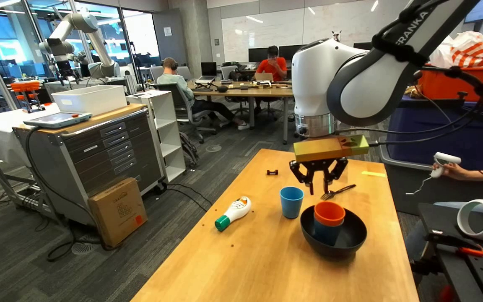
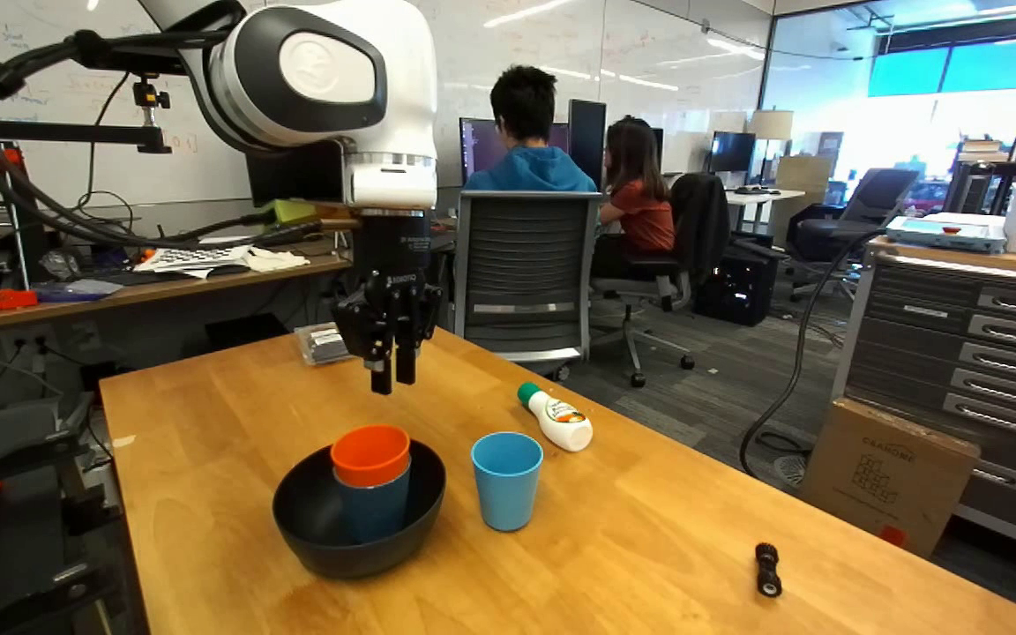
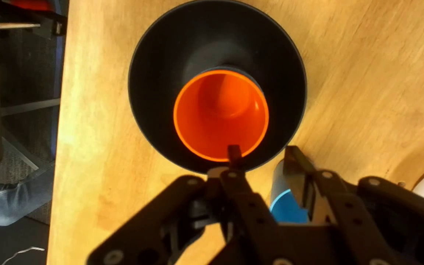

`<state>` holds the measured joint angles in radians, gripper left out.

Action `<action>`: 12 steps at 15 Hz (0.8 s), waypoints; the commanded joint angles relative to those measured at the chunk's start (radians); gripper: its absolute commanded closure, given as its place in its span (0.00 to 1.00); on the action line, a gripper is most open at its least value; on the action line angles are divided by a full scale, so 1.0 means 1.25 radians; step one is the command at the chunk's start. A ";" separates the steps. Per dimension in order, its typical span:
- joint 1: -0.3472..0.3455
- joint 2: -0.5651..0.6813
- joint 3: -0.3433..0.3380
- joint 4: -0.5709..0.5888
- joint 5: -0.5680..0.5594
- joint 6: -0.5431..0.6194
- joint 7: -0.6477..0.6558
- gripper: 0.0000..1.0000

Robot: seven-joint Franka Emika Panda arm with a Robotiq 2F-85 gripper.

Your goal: Stack up the cups inside the black bowl then put the fork inside the blue cup

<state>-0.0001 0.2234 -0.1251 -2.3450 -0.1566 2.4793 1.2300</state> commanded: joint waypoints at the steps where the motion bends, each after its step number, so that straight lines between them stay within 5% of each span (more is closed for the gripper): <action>1: 0.009 -0.010 -0.006 0.000 -0.003 0.014 0.005 0.33; 5: 0.006 -0.025 -0.008 0.006 -0.009 -0.008 -0.009 0.02; 12: -0.014 -0.058 -0.030 0.028 -0.053 -0.079 -0.052 0.00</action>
<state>-0.0033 0.1859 -0.1482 -2.3264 -0.1923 2.4465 1.2128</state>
